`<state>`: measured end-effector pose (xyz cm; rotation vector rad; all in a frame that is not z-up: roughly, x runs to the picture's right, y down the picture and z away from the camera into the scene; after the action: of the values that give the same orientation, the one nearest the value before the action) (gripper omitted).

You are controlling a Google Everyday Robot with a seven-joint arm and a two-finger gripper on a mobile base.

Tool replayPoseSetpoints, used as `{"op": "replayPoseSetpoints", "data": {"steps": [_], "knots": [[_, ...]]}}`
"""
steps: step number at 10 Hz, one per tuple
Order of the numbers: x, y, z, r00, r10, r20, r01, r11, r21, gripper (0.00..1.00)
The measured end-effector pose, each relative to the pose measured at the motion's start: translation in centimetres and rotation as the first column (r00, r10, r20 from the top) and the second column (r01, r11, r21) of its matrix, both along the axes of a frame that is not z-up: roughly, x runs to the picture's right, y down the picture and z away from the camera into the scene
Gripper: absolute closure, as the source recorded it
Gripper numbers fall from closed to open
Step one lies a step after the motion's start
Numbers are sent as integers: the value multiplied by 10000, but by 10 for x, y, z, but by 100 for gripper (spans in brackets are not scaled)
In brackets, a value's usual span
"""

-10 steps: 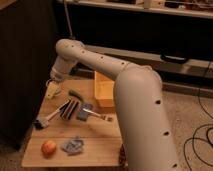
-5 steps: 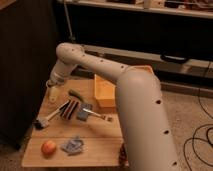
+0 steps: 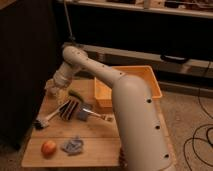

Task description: Place brush in table surface

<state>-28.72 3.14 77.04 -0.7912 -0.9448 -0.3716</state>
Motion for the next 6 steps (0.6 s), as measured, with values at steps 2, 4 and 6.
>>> {"op": "replayPoseSetpoints", "data": {"steps": [2,4,6], "knots": [[-13,6,-2,9945,-571,-877,639,9950,763,20],[-29,25,6,9809,-1304,-1443,1530,9754,1589,20],[-39,50,29,9693,-1837,-1637,2186,9483,2301,20]]}}
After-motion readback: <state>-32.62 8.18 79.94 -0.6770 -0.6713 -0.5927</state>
